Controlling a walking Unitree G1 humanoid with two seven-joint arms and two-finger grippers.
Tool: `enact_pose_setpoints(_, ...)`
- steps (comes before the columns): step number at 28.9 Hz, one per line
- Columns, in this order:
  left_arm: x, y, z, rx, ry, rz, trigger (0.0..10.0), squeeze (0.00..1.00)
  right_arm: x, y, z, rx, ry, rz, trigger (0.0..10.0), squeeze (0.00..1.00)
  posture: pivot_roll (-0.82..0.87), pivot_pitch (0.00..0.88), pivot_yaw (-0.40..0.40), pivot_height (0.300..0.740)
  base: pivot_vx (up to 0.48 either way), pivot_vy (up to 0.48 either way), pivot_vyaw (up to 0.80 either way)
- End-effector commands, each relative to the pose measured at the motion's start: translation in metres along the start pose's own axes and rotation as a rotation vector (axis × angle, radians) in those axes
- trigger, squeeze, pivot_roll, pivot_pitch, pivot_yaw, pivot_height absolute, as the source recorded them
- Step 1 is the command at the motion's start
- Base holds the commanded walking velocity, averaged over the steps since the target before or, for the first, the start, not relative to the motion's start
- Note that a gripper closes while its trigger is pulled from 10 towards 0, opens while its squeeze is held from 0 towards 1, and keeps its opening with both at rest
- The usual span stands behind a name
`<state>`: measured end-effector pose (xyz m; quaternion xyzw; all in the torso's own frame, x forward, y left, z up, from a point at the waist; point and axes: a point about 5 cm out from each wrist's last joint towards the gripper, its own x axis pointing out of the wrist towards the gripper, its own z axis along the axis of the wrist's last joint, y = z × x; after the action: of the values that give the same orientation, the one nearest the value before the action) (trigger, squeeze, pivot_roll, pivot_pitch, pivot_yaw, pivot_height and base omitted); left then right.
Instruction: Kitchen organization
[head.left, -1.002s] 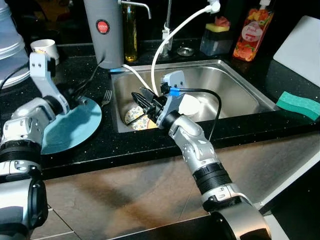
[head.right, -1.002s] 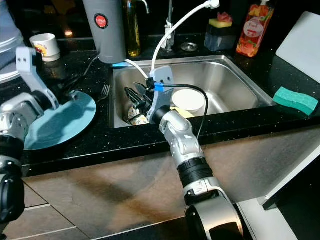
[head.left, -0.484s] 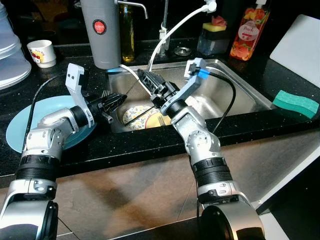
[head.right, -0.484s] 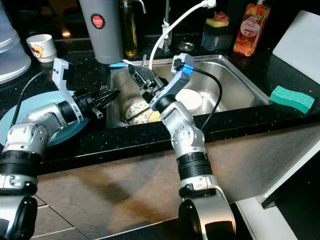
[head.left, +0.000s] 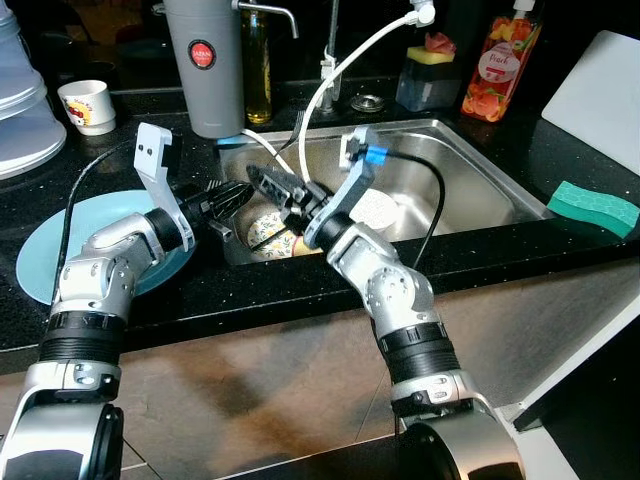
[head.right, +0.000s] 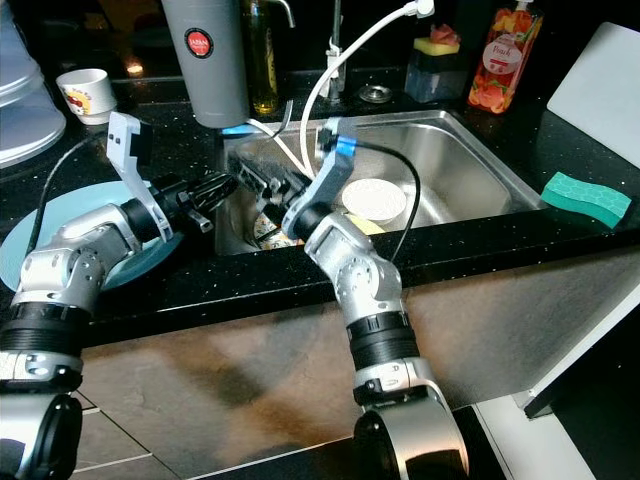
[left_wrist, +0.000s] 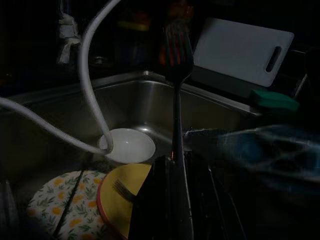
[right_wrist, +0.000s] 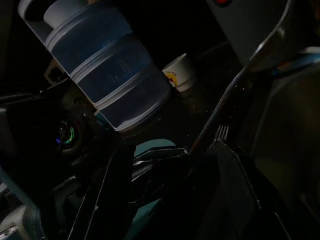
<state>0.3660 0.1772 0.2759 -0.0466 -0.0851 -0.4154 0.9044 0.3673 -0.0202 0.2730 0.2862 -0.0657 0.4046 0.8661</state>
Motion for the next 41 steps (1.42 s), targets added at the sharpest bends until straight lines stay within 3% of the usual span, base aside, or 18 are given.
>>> enact_pose_setpoints(1,0.004,-0.01,-0.005,-0.006,0.017,-0.063,0.0,0.0,0.001,0.003,0.001,0.007,0.002,0.002,10.0,0.0,0.03,0.108,-0.009,0.74,0.0,0.0,0.0)
enact_pose_setpoints(8,0.004,-0.023,-0.007,-0.019,0.042,-0.142,0.0,0.0,0.001,-0.001,0.005,0.046,-0.018,-0.028,10.0,0.0,0.03,0.112,-0.008,0.74,0.0,0.0,0.0)
enact_pose_setpoints(9,0.004,-0.022,-0.007,-0.018,0.041,-0.137,0.0,0.0,0.001,-0.001,0.007,0.054,-0.026,-0.029,9.3,0.0,0.03,0.112,-0.008,0.74,0.0,0.0,0.0)
enact_pose_setpoints(10,0.004,-0.022,-0.007,-0.017,0.04,-0.132,0.0,0.0,0.001,-0.002,0.008,0.07,-0.038,-0.032,0.0,0.0,0.03,0.113,-0.009,0.74,0.0,0.0,0.0)
enact_pose_setpoints(29,0.002,-0.019,-0.005,-0.01,0.05,-0.108,0.0,0.0,-0.003,-0.012,0.022,0.089,-0.135,-0.084,0.0,0.0,0.03,0.117,-0.007,0.74,0.0,0.0,0.0)
enact_pose_setpoints(33,0.002,-0.016,-0.005,0.015,0.054,-0.08,0.0,0.0,-0.006,-0.02,0.025,-0.01,-0.131,-0.153,0.0,0.0,0.03,0.117,-0.006,0.74,0.0,0.0,0.0)
enact_pose_setpoints(34,0.002,-0.013,-0.004,0.045,0.056,-0.043,0.0,0.0,-0.006,-0.021,0.025,-0.042,-0.121,-0.166,3.3,0.0,0.03,0.117,-0.006,0.74,0.0,0.0,0.0)
enact_pose_setpoints(35,0.002,-0.008,-0.003,0.085,0.071,0.018,0.2,0.0,-0.006,-0.022,0.024,-0.063,-0.113,-0.173,10.0,0.0,0.03,0.117,-0.006,0.74,0.0,0.0,0.0)
enact_pose_setpoints(37,0.002,-0.004,-0.003,0.111,0.081,0.06,0.2,0.0,-0.006,-0.022,0.024,-0.072,-0.109,-0.175,10.0,0.0,0.03,0.117,-0.006,0.74,0.0,0.0,0.0)
enact_pose_setpoints(38,0.0,0.007,-0.003,0.173,0.116,0.187,10.0,0.0,-0.006,-0.022,0.024,-0.081,-0.106,-0.175,10.0,0.0,0.03,0.117,-0.003,0.74,0.0,0.0,0.0)
enact_pose_setpoints(39,-0.006,0.021,-0.002,0.221,0.152,0.323,10.0,0.18,-0.006,-0.021,0.023,-0.093,-0.099,-0.172,10.0,0.0,0.03,0.117,-0.003,0.74,0.0,0.0,0.0)
enact_pose_setpoints(40,-0.01,0.029,0.0,0.251,0.173,0.412,10.0,0.18,-0.005,-0.021,0.022,-0.101,-0.094,-0.17,10.0,0.0,0.03,0.117,-0.003,0.74,0.0,0.0,0.0)
enact_pose_setpoints(41,-0.02,0.04,0.003,0.314,0.218,0.519,10.0,1.0,-0.005,-0.02,0.021,-0.108,-0.089,-0.166,10.0,0.0,0.03,0.117,-0.003,0.74,0.0,0.0,0.0)
